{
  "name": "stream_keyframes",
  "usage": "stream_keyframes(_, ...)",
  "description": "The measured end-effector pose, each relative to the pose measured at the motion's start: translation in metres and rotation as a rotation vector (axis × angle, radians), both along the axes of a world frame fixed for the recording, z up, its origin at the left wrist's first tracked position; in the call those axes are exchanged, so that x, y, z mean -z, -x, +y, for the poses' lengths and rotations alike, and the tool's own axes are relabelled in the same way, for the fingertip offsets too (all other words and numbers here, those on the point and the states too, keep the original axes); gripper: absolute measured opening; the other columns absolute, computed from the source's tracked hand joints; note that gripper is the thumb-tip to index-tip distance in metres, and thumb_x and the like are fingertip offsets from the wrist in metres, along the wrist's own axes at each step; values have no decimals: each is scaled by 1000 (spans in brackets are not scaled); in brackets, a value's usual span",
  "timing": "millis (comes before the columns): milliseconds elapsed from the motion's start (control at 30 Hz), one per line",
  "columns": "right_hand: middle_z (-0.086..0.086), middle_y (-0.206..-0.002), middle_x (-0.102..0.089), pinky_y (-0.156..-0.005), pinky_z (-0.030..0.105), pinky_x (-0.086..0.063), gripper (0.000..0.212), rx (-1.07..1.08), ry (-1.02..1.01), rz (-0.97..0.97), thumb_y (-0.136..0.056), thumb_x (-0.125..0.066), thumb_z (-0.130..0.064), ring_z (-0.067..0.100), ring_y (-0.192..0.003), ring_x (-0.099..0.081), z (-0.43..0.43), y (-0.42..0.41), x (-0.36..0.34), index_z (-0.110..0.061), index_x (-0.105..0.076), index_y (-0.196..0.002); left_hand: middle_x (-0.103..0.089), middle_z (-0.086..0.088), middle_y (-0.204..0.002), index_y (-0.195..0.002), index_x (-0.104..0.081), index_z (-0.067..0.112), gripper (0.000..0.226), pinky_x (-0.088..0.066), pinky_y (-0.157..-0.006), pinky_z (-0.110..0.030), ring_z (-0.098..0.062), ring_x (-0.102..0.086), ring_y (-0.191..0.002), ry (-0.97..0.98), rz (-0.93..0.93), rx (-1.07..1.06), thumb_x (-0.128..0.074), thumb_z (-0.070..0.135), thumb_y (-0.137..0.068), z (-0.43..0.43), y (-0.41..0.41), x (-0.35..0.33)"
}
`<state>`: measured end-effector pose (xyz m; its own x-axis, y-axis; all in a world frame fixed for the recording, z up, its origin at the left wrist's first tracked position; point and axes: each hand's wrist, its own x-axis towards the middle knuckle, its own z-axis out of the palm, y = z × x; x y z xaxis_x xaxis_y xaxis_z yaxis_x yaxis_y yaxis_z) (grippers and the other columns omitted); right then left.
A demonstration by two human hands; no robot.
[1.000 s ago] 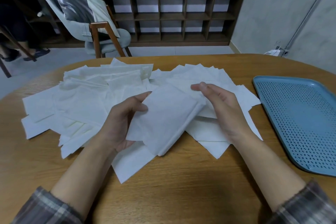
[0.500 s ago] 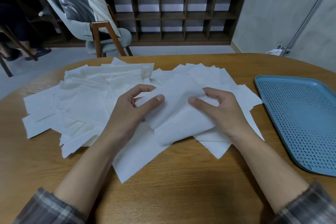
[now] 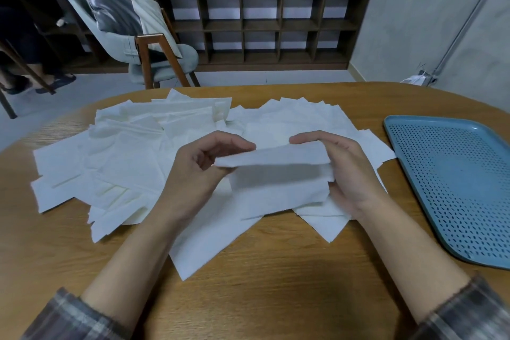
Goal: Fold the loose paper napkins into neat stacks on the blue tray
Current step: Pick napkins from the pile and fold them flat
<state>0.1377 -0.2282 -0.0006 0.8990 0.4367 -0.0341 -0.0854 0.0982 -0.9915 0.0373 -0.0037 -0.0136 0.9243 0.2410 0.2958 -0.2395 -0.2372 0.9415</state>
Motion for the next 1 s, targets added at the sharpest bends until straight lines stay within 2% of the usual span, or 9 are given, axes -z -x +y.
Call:
stream_keyframes(100,-3,-117,-77,-77,34,-55,38,12,-29,0,-104,-49,-8,20,-109,-70,-1,-1,-1,-18,-82,-89,-68,-22,-130,-115,-72,-3,52,-51,-98,-43,-34,-65,-121,283,104,216,-44,32,-89,2,1,-1)
stream_keyframes(233,-4,-115,-78,-77,30,-53,39,8,-39,-12,-105,-47,-9,17,-107,-70,-2,-1,0,-18,-83,-92,-73,-18,-123,-106,-76,1,64,-50,-88,-39,-31,-69,-100,428,306,87,-28,43,-110,-4,-1,-6)
stream_keyframes(333,-2,-115,-78,-81,28,-52,38,-20,-32,-35,-104,-48,-5,15,-108,-71,-2,-2,1,-16,-83,-93,-78,-4,-100,-102,-81,15,37,-57,-74,-29,-15,-72,-80,310,415,-15,-49,31,-110,-7,-4,-5)
stream_keyframes(433,-1,-116,-79,-90,26,-49,40,-38,-30,-42,-101,-43,-4,9,-109,-71,-1,-3,2,-9,-82,-99,-79,-7,-105,-106,-82,17,17,-60,-84,-31,-20,-73,-93,257,398,26,-66,19,-103,-5,-2,0)
stream_keyframes(533,3,-120,-78,-99,32,-48,48,-58,-74,11,-103,-34,-14,12,-112,-71,-1,-3,3,-6,-82,-106,-80,-16,-102,-105,-84,17,13,-59,-86,-26,-22,-76,-97,207,344,23,-74,15,-97,-5,0,-1)
stream_keyframes(700,8,-130,-74,-109,47,-48,57,-88,-78,71,-108,-34,-40,27,-130,-63,-1,-6,6,-8,-81,-115,-81,8,-98,-103,-84,20,14,-50,-79,-12,-5,-72,-92,-23,151,-42,-74,12,-97,-7,3,-6)
stream_keyframes(833,-8,-135,-71,-111,42,-46,47,-101,65,-36,-92,-63,-62,15,-135,-58,1,-6,7,-24,-84,-109,-80,4,-97,-101,-84,32,17,-45,-79,-36,-45,-59,-90,-55,76,-89,-75,19,-98,-6,0,-2)
stream_keyframes(933,-12,-117,-78,-100,32,-48,24,-84,160,-205,-92,-75,-42,6,-116,-68,2,1,6,-23,-85,-103,-79,4,-99,-100,-84,34,17,-44,-76,-37,-45,-55,-85,-50,50,-127,-75,20,-98,-7,1,-1)
stream_keyframes(1000,-9,-108,-80,-89,25,-55,14,-64,147,-222,-92,-76,-29,7,-106,-74,3,4,6,-20,-84,-100,-79,10,-103,-101,-83,32,16,-42,-70,-32,-27,-52,-71,-43,43,-144,-73,19,-99,-7,3,-2)
